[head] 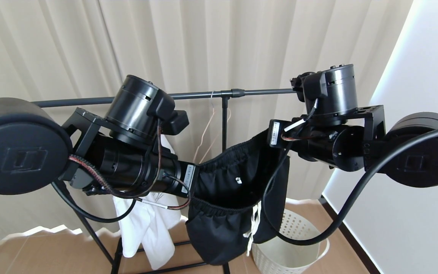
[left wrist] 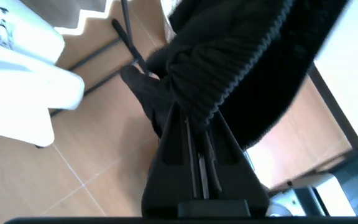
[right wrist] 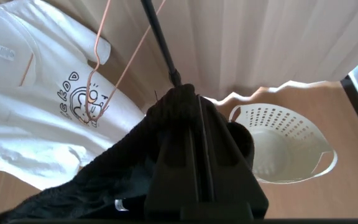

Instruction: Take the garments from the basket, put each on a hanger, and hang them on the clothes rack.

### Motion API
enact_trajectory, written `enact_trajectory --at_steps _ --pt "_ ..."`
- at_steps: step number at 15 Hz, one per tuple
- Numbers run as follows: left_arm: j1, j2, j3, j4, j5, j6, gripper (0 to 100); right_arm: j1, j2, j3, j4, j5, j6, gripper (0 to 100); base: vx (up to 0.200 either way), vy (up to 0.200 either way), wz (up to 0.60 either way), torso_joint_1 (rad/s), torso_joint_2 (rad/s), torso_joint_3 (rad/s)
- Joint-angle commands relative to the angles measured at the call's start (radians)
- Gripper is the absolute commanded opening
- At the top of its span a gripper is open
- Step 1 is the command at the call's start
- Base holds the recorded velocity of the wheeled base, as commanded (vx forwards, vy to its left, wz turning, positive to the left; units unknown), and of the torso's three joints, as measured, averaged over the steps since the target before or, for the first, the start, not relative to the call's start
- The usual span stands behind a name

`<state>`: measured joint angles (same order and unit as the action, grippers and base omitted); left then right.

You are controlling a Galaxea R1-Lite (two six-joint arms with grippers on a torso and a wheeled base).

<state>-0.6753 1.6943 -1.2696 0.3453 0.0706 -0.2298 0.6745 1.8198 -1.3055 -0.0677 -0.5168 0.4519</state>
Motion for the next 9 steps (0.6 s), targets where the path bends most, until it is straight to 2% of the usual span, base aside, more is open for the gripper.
enact_trajectory --at_steps 1,5,7,9 --pt "0.025 0.030 0.009 -0.029 0.000 0.024 0 0.000 -0.007 0.017 -0.001 -0.011 -0.015 0 0.000 0.000 0.00 0.000 0.00 0.000" --pt "0.039 0.079 0.022 -0.086 0.006 0.133 0 -0.013 -0.043 0.081 0.000 -0.045 -0.090 0 0.000 0.000 0.00 0.000 0.00 0.000" --pt "0.039 0.127 0.038 -0.169 0.009 0.148 0 -0.013 -0.066 0.109 0.000 -0.045 -0.121 0 0.000 0.000 0.00 0.000 0.00 0.000" --pt "0.036 0.137 0.125 -0.321 0.006 0.152 0 -0.013 -0.086 0.152 -0.004 -0.048 -0.131 0 0.000 0.000 0.00 0.000 0.00 0.000"
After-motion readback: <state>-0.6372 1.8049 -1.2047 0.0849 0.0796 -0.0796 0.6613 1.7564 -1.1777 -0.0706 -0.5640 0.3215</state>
